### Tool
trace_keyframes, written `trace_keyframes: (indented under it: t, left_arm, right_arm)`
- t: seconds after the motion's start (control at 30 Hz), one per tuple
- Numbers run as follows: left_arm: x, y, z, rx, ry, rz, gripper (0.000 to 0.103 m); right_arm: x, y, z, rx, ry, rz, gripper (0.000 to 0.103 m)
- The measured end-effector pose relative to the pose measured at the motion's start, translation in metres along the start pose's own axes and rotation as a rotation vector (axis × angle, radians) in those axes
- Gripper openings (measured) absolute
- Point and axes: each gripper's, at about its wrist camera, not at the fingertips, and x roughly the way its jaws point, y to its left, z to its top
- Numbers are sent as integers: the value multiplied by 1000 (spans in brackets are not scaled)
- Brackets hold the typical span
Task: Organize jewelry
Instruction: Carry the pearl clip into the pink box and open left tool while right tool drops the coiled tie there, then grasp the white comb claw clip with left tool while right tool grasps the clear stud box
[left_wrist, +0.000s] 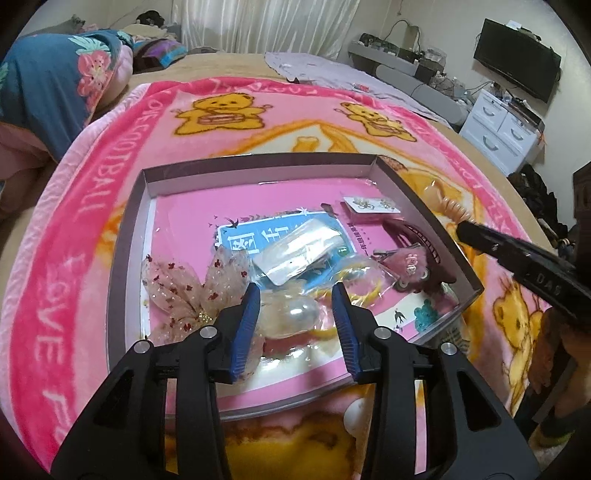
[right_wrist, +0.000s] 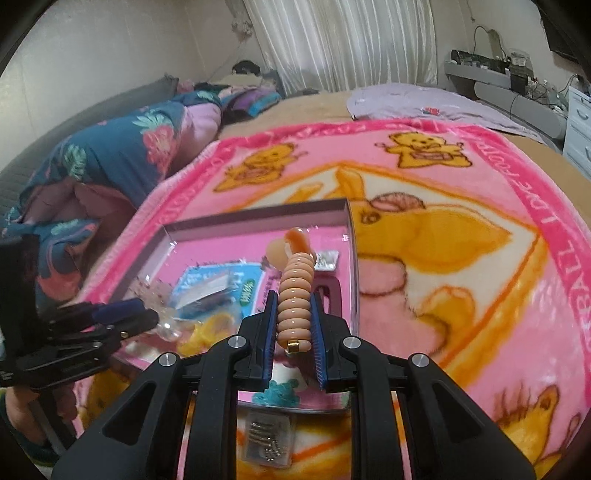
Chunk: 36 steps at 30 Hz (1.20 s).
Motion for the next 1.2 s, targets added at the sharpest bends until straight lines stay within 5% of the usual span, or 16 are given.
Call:
trace_keyframes:
  t: [0.13,0.23,0.47,0.7,1.2]
  left_arm:
    - [-6,0,-2,-4,-5,1,36]
    - [-12,0,-4,-8,-14,1,40]
    - [-39,-6,-7,3,-57,4,52]
    - [-66,-18,-17,40,-94,15,73]
    - [-38,-46,-67,143,55,-11,72]
  right_arm:
    - [6,4,-6,-10,29,-1,20]
    - [-3,8,-7,-11,3,-6,49]
    - [-43,13,-13,-34,-66,-8,63]
    - [-67,16,-25,-67,-71,-4,67]
    - [-51,20,-60,-118,64,14,68]
